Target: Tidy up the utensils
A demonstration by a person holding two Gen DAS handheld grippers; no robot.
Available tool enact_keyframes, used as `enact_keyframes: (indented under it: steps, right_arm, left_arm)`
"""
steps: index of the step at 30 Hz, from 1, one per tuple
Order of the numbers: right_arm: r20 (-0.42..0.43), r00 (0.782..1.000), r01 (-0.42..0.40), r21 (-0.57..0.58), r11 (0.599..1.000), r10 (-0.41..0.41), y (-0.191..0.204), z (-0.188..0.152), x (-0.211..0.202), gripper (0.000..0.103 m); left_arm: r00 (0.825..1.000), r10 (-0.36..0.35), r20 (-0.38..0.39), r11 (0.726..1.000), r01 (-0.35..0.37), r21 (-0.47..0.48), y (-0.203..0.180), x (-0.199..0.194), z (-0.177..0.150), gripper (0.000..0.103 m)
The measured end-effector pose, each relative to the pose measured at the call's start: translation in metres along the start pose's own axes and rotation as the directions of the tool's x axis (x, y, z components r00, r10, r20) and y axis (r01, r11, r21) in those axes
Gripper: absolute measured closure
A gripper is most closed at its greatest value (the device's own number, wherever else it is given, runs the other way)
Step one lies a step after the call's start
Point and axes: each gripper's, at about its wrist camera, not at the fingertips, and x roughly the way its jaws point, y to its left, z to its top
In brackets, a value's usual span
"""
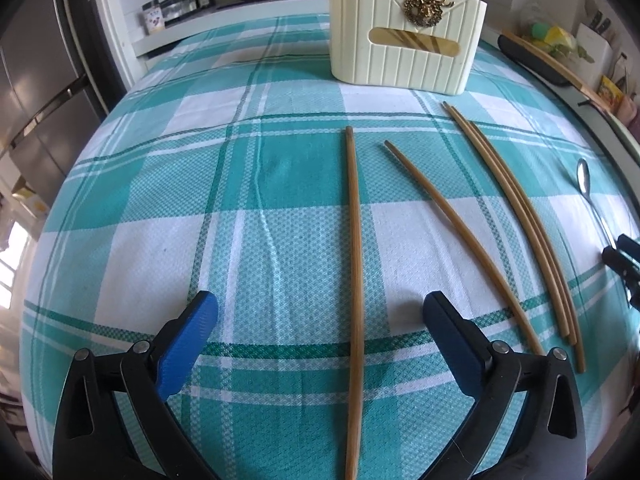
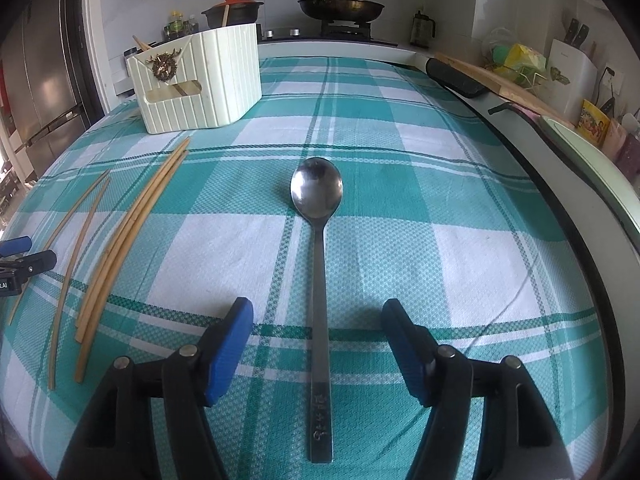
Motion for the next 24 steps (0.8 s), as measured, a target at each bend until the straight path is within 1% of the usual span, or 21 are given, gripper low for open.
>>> enact_keyframes:
  steps: [10, 11, 14, 17, 20, 21, 22, 23, 24]
  right_arm:
    - [-0.005, 1.0, -0.002, 0.002, 1.0, 0.002, -0.001, 0.0, 0.0, 0.034]
    - [-0.013, 1.0, -0.004, 0.0, 1.0, 0.004, -0.001, 0.0, 0.0, 0.034]
    - [-0.09, 0.996, -0.014, -0.024, 1.0, 0.011, -0.001, 0.006, -0.001, 0.034]
    - [-0.142, 0.989, -0.042, -0.044, 0.998, 0.035, -0.002, 0.012, 0.001, 0.034]
    - [-0.159, 0.986, -0.059, -0.057, 0.997, 0.05, -0.003, 0.02, 0.008, 0.034]
    - [-0.158, 0.986, -0.062, -0.062, 0.996, 0.052, -0.003, 0.024, 0.011, 0.034]
    - [-0.155, 0.986, -0.067, -0.066, 0.996, 0.056, -0.003, 0.028, 0.015, 0.034]
    - [-0.15, 0.987, -0.068, -0.069, 0.995, 0.057, -0.002, 0.033, 0.019, 0.034]
    - [-0.141, 0.989, -0.064, -0.072, 0.995, 0.054, -0.001, 0.039, 0.025, 0.034]
  left_arm:
    - [1.0, -0.015, -0.001, 1.0, 0.015, 0.015, 0.003, -0.003, -0.003, 0.0]
    - [1.0, -0.021, -0.01, 1.0, 0.021, 0.023, 0.004, -0.003, -0.003, 0.0]
    - [0.998, -0.043, -0.042, 0.998, 0.045, 0.046, 0.009, -0.003, 0.001, 0.001]
    - [0.995, -0.072, -0.072, 0.995, 0.077, 0.069, 0.014, 0.002, 0.012, 0.002]
    - [0.988, -0.12, -0.101, 0.988, 0.129, 0.086, 0.011, 0.009, 0.028, 0.004]
    - [0.986, -0.126, -0.113, 0.986, 0.137, 0.092, 0.01, 0.013, 0.034, 0.005]
    - [0.986, -0.116, -0.12, 0.986, 0.128, 0.103, 0.008, 0.017, 0.039, 0.009]
    - [0.988, -0.097, -0.123, 0.986, 0.112, 0.121, 0.005, 0.021, 0.045, 0.011]
    - [0.988, -0.094, -0.125, 0.985, 0.11, 0.132, 0.004, 0.024, 0.049, 0.011]
